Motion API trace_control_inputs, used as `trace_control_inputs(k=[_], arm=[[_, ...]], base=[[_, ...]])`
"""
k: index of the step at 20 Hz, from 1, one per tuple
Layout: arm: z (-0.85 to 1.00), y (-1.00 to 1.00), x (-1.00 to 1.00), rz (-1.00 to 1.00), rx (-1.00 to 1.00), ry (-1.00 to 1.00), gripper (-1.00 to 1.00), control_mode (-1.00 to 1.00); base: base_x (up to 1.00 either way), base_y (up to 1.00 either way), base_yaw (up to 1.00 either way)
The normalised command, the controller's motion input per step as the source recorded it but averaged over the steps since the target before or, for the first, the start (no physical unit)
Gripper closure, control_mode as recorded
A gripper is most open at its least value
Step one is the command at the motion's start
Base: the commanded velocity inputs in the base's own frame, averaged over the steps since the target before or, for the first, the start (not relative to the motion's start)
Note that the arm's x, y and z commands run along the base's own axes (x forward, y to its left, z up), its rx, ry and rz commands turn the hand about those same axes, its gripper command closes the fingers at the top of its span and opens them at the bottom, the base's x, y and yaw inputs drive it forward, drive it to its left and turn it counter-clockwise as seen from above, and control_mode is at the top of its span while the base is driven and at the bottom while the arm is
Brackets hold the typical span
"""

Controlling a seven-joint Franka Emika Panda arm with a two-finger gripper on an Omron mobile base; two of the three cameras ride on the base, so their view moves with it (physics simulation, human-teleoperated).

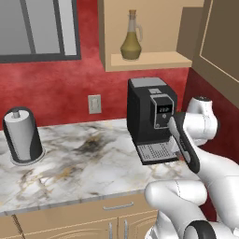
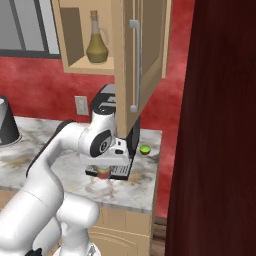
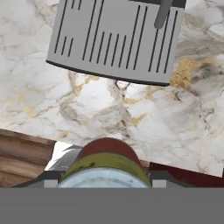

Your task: Pick the canned food and jam from the counter and place them in the cabinets closest to them.

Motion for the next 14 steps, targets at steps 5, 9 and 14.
trace_control_inputs(k=[5,9,14], arm=[[0.66,0.18,-0.07,0.0,-0.01,0.0,1.0,-1.0],[0.6,0.06,-0.22,0.03,0.0,-0.09,1.0,-1.0],[0.69,0.05,-0.08,0.02,0.0,-0.13,1.0,-1.0]], base=[[0.0,0.0,0.0],[0.0,0.0,0.0],[0.0,0.0,0.0]])
